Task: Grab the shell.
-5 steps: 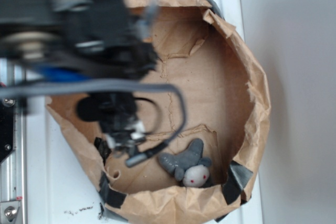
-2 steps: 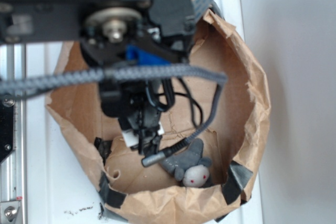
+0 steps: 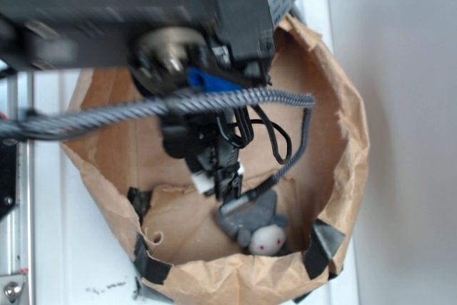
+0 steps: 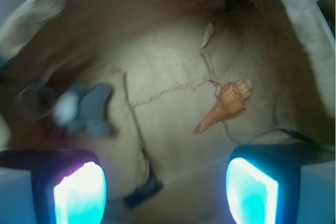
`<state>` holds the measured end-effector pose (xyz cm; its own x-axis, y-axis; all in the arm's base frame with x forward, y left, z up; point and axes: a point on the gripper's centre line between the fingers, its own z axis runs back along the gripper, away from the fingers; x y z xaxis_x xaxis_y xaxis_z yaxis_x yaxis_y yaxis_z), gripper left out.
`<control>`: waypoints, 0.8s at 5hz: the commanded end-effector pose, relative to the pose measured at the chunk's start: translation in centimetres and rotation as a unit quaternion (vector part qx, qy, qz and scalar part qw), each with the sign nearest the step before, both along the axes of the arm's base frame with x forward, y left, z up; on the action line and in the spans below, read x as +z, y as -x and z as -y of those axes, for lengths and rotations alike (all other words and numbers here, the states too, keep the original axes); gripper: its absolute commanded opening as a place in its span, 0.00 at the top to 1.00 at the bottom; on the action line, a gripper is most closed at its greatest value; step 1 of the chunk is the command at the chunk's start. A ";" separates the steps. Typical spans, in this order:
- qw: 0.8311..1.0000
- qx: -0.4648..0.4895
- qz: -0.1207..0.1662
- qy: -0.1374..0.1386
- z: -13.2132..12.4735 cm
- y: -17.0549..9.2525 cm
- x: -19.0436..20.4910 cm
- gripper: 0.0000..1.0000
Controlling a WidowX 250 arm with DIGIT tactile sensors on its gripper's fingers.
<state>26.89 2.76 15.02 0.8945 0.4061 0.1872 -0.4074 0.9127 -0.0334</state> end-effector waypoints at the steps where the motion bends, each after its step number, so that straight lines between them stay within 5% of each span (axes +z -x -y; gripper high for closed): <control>1: 0.998 0.057 0.018 -0.014 -1.2 -1.5 -3.6 0.00; 4: 0.995 0.095 0.024 0.015 -4.3 0.4 -3.4 0.00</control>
<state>26.54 6.26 9.83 0.8082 0.5677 0.1562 -0.5657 0.8223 -0.0616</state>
